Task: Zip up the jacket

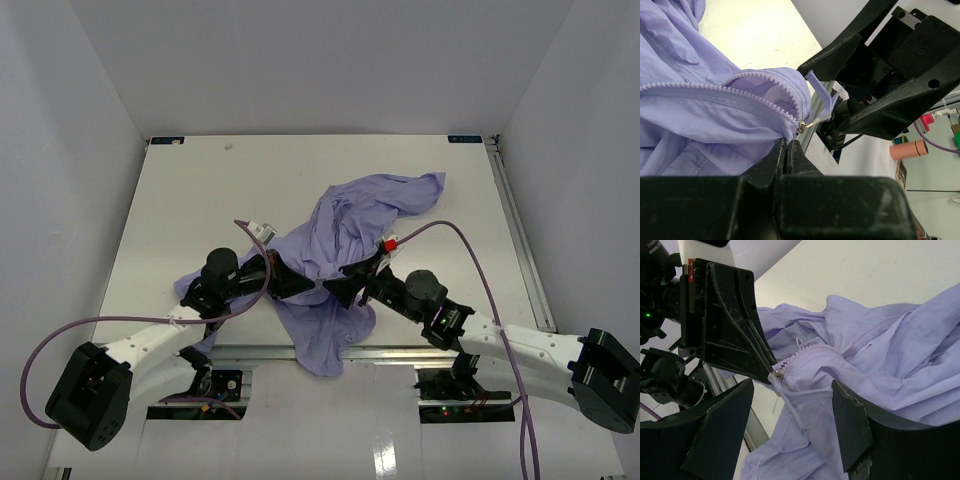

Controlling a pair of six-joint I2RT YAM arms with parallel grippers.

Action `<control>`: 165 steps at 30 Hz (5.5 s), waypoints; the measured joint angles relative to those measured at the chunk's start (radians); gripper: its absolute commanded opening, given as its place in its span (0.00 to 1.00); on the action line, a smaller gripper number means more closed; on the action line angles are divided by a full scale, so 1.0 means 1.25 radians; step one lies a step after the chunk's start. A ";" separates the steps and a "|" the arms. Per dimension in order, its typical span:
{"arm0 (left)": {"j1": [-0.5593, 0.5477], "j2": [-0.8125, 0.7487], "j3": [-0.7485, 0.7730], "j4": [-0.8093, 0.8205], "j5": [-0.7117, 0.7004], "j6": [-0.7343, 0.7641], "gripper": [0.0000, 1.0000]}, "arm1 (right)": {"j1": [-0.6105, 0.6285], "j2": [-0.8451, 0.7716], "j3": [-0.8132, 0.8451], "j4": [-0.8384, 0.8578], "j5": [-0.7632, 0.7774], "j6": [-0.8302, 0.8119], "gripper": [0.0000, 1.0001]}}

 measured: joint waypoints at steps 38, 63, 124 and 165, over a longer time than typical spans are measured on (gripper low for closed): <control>0.000 0.002 0.002 -0.055 -0.025 -0.012 0.00 | 0.307 0.064 0.075 -0.093 0.439 -0.285 0.51; 0.000 -0.023 0.003 0.009 0.017 -0.043 0.00 | 0.188 0.080 -0.029 -0.018 0.139 -0.262 0.67; 0.005 -0.002 -0.027 0.050 0.004 -0.033 0.00 | 0.111 0.185 0.005 0.194 -0.048 -0.243 0.57; 0.006 0.019 -0.037 0.064 0.015 -0.036 0.00 | -0.010 0.165 0.208 0.027 -0.049 -0.326 0.78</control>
